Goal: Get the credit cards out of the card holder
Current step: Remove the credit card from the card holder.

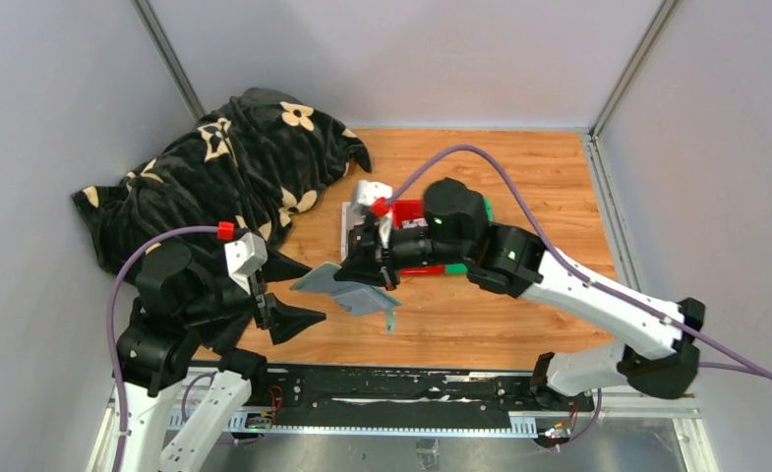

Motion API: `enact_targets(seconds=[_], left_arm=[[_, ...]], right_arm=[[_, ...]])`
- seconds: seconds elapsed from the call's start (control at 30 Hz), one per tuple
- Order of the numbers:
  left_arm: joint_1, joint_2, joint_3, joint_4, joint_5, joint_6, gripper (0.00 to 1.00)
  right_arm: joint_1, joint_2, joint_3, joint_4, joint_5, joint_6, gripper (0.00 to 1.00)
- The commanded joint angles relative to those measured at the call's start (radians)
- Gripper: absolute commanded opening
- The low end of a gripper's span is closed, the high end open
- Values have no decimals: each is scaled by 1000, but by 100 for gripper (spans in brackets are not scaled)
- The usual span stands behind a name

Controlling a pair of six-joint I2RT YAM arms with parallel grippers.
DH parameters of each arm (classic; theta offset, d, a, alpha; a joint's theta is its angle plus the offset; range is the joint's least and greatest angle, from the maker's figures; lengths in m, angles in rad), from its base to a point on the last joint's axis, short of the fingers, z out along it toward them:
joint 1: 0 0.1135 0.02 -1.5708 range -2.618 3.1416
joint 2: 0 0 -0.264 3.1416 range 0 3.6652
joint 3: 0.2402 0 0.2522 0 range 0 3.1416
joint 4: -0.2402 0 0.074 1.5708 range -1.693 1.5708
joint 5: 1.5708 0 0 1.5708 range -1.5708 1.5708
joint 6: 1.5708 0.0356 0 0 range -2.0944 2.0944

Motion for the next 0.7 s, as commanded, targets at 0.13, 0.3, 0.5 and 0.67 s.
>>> enact_targets(seconds=[0.13, 0.3, 0.5, 0.67], left_arm=[[-2, -164, -175, 401, -83, -438, 100], [-2, -176, -227, 589, -28, -674, 100], [-2, -161, -216, 744, 20, -834, 99], [-2, -172, -234, 733, 58, -816, 93]], right_arm=[[-40, -257, -357, 828, 94, 530, 0], [-39, -265, -450, 1018, 112, 680, 0], [-37, -224, -505, 1167, 147, 792, 0], [-37, -198, -548, 1275, 209, 842, 0]])
